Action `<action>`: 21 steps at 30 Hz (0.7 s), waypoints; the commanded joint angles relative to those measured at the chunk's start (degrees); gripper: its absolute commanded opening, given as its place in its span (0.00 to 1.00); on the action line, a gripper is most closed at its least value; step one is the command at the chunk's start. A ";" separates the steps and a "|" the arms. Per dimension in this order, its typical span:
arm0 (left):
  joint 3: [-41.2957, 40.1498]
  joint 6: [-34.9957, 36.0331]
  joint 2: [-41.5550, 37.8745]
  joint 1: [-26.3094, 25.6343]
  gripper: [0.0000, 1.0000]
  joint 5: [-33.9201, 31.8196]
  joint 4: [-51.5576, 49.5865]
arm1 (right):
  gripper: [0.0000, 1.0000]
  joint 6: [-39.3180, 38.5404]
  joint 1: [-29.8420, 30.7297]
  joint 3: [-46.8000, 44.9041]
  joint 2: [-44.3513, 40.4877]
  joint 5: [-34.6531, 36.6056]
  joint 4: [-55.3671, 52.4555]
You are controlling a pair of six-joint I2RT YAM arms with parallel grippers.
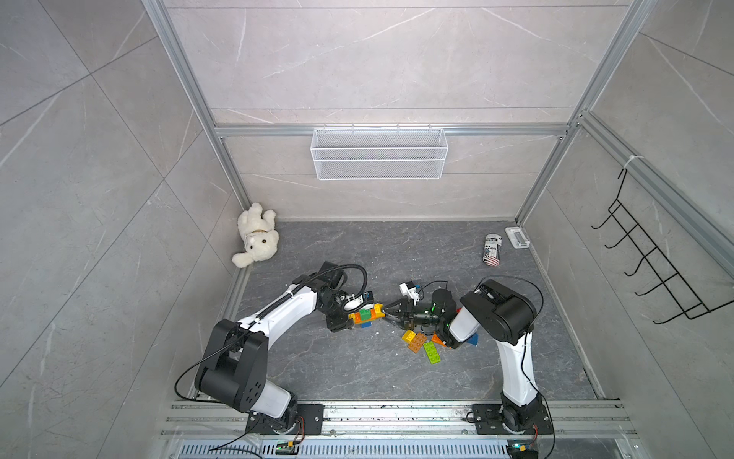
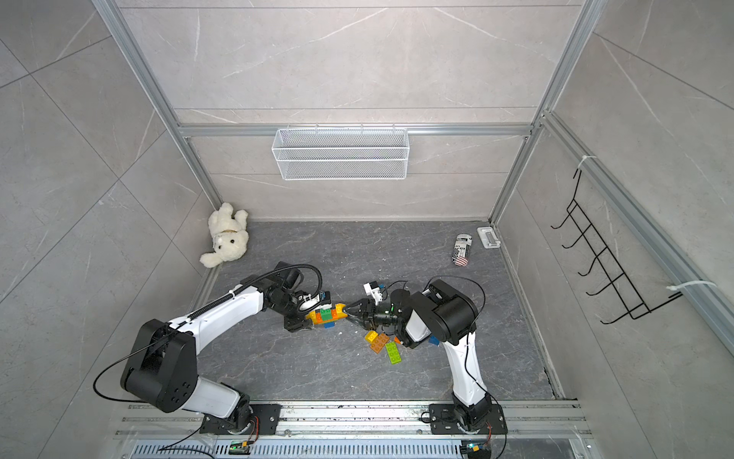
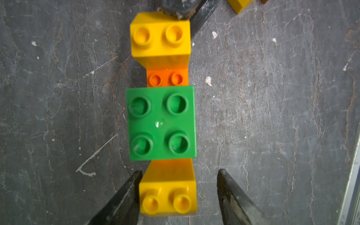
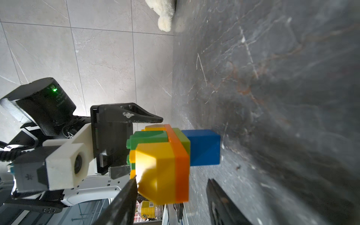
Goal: Assemble a fork with lego
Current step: Assemble the lego brick with the lego brick.
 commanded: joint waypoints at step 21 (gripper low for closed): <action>-10.53 -29.36 -26.94 16.23 0.73 2.31 12.62 | 0.58 -77.23 2.31 14.67 -36.26 17.13 -93.73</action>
